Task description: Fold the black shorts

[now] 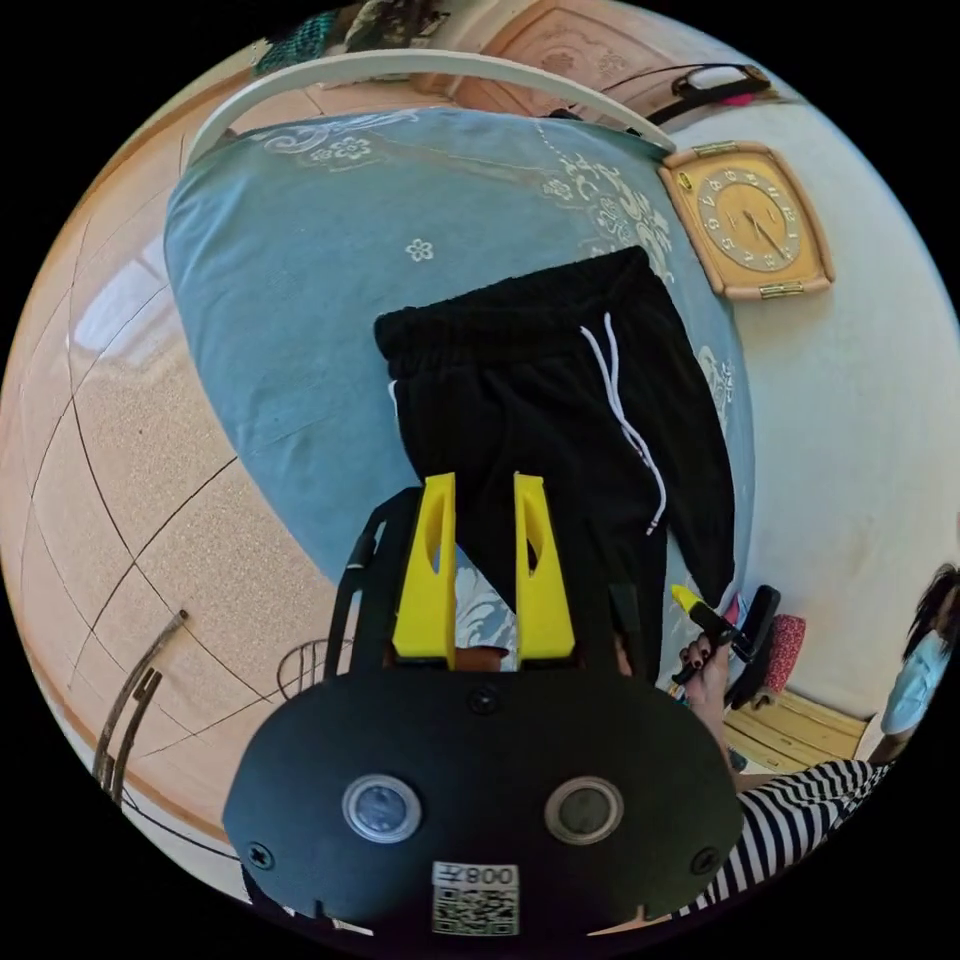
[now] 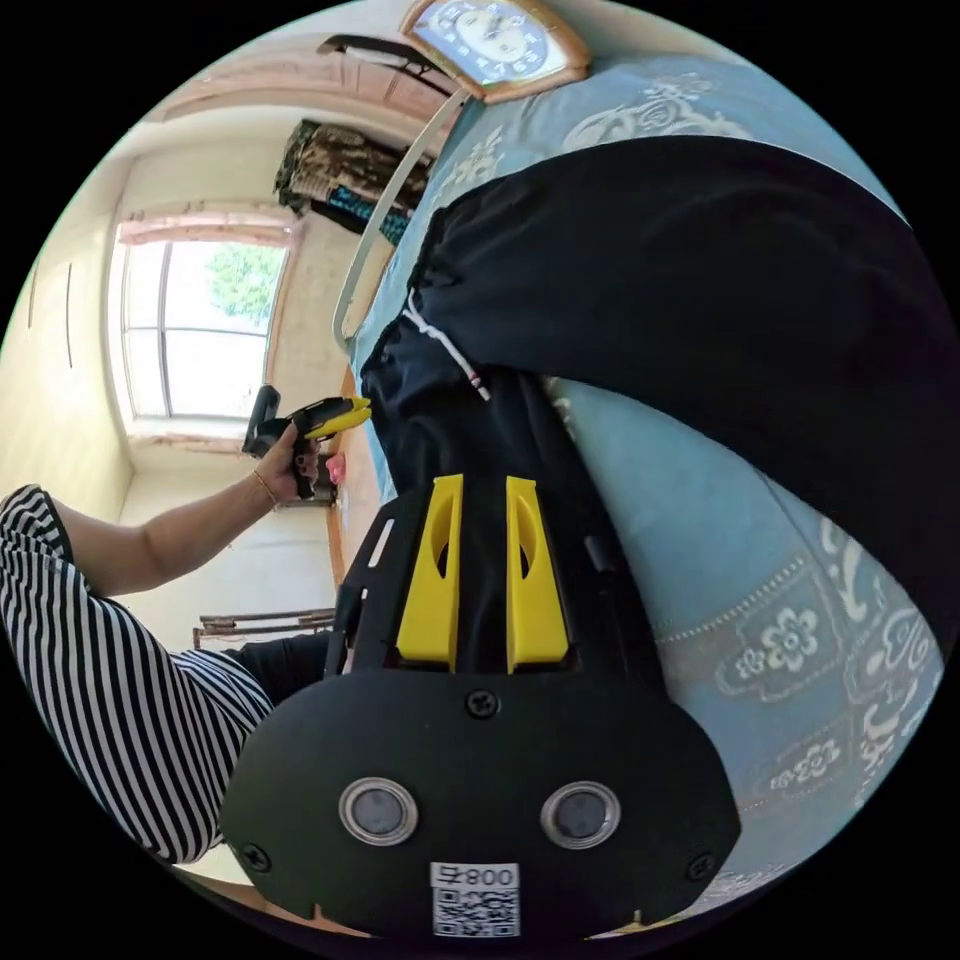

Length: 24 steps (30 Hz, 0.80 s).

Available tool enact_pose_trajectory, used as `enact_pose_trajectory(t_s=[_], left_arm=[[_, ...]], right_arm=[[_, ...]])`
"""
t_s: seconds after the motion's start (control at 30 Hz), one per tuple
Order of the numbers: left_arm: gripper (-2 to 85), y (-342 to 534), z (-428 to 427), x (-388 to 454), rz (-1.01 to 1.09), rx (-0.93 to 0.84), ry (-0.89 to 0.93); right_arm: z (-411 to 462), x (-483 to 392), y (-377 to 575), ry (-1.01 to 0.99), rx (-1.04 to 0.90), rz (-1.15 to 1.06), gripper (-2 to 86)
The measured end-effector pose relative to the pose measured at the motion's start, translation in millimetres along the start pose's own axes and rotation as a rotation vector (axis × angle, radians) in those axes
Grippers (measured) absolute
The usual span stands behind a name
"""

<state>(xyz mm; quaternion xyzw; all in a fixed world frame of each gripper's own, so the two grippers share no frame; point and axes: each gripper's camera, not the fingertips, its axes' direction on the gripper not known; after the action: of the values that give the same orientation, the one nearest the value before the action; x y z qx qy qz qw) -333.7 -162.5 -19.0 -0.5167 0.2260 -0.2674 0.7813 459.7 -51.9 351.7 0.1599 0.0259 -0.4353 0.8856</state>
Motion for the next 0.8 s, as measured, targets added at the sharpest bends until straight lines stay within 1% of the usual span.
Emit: enact_pose_trajectory(t_s=[0.1,0.17,0.23,0.3,0.37,0.5,0.57,0.7,0.8], left_arm=[[6.5,-9,-2,-33,-0.020,0.009,0.063],[6.0,-14,-7,-47,0.020,-0.006,0.041],[5.8,-12,-20,-57,0.052,0.012,-0.003],[6.0,-8,-39,-70,0.055,0.078,-0.040],[6.8,-14,-58,-76,0.145,0.130,-0.036],[7.9,-48,-55,-64,0.360,0.095,-0.051],[8.3,-75,-45,-53,0.458,0.094,-0.072],[8.1,-108,-31,-47,0.505,0.091,-0.075],[6.3,-119,-22,-47,0.565,0.076,-0.159]], right_arm=[[33,-19,-24,0.013,-0.099,-0.043,7.3],[58,-29,-39,0.076,-0.186,-0.049,7.2],[68,-36,-48,0.074,-0.200,-0.043,7.1],[71,-46,-56,0.062,-0.182,-0.052,7.1],[68,-64,-73,0.100,-0.120,-0.097,7.2],[59,-84,-125,0.250,-0.015,-0.185,7.8],[57,-97,-168,0.323,0.023,-0.249,8.2],[66,-123,-222,0.463,0.063,-0.354,8.5],[93,-139,-252,0.557,0.008,-0.427,8.1]])
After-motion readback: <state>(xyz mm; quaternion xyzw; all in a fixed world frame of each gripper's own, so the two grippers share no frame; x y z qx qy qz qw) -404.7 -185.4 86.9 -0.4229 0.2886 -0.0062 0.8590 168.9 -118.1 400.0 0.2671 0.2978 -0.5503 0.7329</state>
